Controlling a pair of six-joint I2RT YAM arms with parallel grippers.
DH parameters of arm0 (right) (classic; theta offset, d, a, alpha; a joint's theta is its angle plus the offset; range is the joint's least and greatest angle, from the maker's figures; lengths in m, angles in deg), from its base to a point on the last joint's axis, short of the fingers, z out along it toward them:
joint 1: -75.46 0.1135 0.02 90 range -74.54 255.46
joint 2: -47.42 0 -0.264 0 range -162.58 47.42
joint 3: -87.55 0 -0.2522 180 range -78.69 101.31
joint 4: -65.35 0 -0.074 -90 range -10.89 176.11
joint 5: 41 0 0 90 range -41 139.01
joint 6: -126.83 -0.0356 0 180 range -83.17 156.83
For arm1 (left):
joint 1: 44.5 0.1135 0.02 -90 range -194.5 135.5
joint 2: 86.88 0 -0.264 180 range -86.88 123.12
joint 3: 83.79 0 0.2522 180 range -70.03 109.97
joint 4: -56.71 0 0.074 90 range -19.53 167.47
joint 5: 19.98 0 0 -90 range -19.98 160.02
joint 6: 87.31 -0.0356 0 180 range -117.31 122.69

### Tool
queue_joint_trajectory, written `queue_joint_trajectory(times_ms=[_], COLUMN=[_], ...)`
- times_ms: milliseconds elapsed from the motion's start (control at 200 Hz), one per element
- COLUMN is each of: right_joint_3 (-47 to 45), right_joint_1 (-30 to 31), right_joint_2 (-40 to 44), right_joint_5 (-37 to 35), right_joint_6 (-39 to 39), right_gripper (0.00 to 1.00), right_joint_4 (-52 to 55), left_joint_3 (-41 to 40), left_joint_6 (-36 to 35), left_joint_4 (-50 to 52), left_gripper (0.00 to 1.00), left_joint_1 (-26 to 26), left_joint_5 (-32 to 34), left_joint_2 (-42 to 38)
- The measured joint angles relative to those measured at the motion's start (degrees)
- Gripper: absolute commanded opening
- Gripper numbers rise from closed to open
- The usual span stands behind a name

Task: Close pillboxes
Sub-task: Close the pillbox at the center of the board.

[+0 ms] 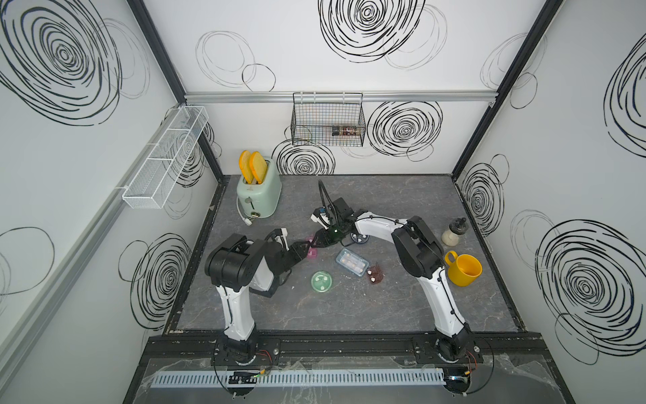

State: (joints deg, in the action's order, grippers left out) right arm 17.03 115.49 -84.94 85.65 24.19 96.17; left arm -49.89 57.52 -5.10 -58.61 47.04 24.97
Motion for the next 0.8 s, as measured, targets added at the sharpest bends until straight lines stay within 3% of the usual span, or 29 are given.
queue_joint_trajectory(times_ms=[801], right_joint_3=[0.7], right_joint_1=[0.0], right_joint_2=[-0.7], right_joint_5=[-0.1], right_joint_6=[-0.4], right_gripper=[0.39], right_joint_4=[0.1], left_joint_3=[-1.5], left_joint_6=[0.7], left_joint_4=[-7.1], left_gripper=[0.29], left_joint_1=[-0.7], left_joint_5=[2.7], left_joint_2=[3.5])
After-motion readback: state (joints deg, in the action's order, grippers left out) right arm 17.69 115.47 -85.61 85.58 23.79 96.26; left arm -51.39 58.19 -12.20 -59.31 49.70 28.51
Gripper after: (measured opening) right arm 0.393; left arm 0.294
